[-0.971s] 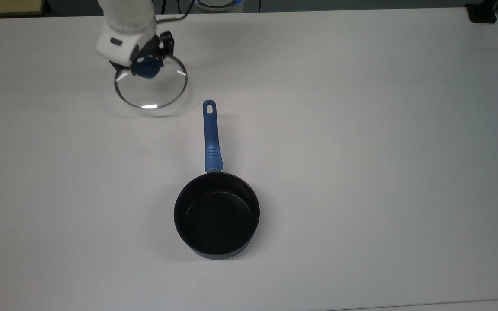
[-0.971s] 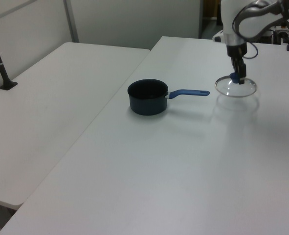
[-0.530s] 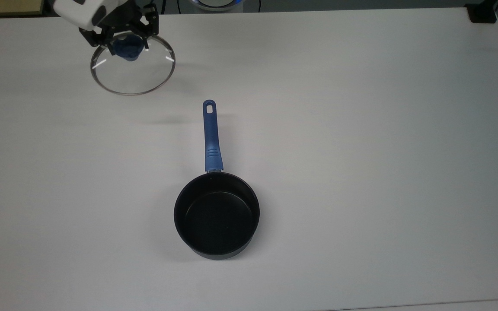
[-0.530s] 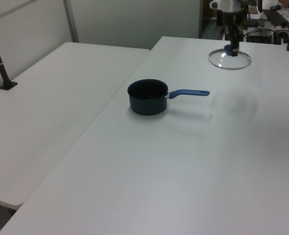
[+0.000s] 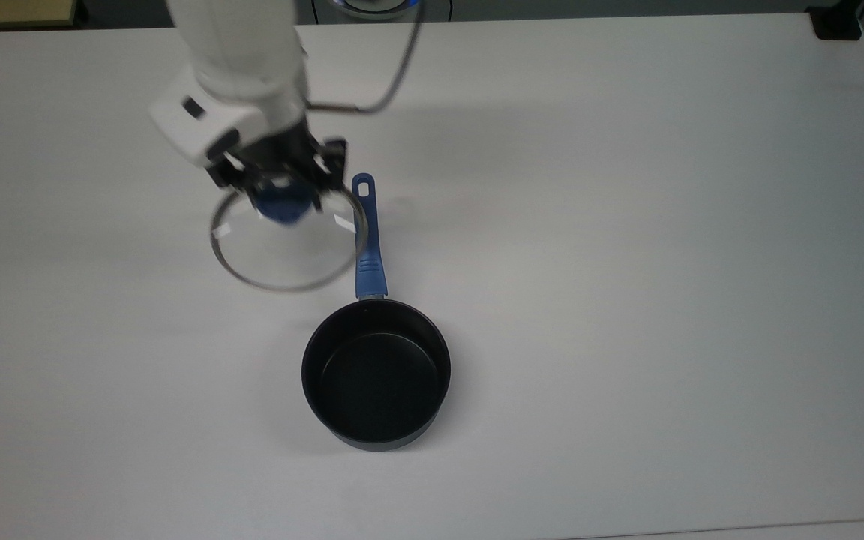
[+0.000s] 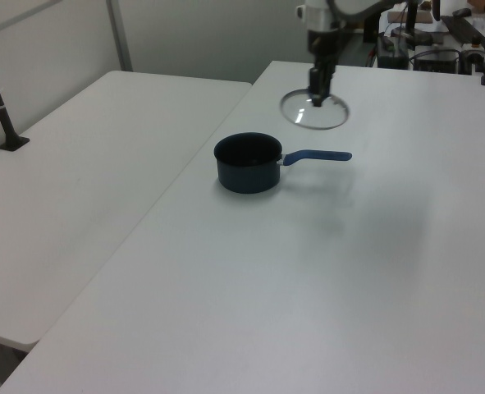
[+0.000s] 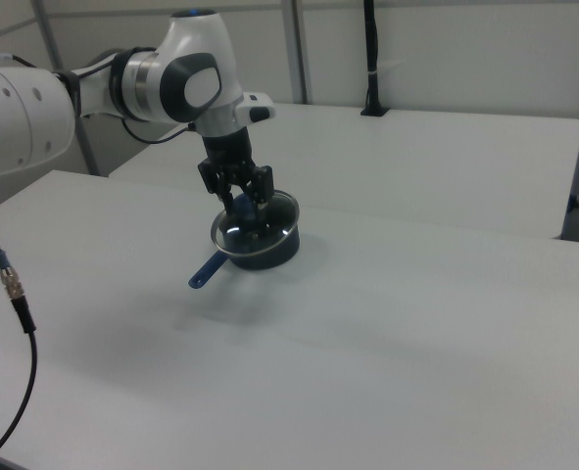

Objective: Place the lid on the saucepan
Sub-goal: 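Carry the glass lid over the black saucepan's opening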

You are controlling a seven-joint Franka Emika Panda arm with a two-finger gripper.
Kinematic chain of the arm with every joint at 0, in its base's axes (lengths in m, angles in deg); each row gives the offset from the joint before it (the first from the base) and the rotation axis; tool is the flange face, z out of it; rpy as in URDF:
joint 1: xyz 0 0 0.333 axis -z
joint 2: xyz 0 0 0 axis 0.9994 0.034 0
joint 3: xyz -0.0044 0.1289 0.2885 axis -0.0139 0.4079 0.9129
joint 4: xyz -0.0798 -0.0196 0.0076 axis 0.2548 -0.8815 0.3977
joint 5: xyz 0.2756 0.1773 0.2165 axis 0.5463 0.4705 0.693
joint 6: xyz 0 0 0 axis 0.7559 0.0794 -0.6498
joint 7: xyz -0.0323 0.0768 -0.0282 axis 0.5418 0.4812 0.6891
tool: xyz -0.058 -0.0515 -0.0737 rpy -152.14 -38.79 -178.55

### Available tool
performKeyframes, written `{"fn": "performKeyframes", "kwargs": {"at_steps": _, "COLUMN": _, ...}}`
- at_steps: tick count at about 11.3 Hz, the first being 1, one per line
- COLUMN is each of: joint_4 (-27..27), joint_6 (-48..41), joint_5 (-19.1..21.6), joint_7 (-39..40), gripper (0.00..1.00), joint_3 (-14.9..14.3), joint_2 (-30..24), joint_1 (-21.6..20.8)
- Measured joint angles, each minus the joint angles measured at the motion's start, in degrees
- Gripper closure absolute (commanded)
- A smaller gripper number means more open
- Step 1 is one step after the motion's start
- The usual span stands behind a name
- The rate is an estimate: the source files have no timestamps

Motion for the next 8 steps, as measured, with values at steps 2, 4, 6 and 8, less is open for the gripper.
{"fn": "performKeyframes", "kwargs": {"at_steps": 2, "joint_4": -2.04, "joint_6": 5.31, "joint_5": 0.0, "joint_7": -8.26, "gripper": 0.69, "joint_3": -0.9, "joint_2": 3.3, "joint_1": -3.28}}
{"fn": "performKeyframes", "kwargs": {"at_steps": 4, "joint_4": -3.08, "joint_6": 10.1, "joint_5": 0.0, "joint_7": -16.83, "gripper": 0.71, "joint_3": -1.59, "joint_2": 5.21, "joint_1": -5.17}}
{"fn": "performKeyframes", "kwargs": {"at_steps": 6, "joint_4": -3.86, "joint_6": 12.35, "joint_5": 0.01, "joint_7": -24.92, "gripper": 0.7, "joint_3": -1.64, "joint_2": 6.46, "joint_1": -5.82}}
{"fn": "performKeyframes", "kwargs": {"at_steps": 8, "joint_4": -4.73, "joint_6": 14.24, "joint_5": 0.62, "joint_7": -31.47, "gripper": 0.7, "joint_3": -1.65, "joint_2": 7.29, "joint_1": -5.92}}
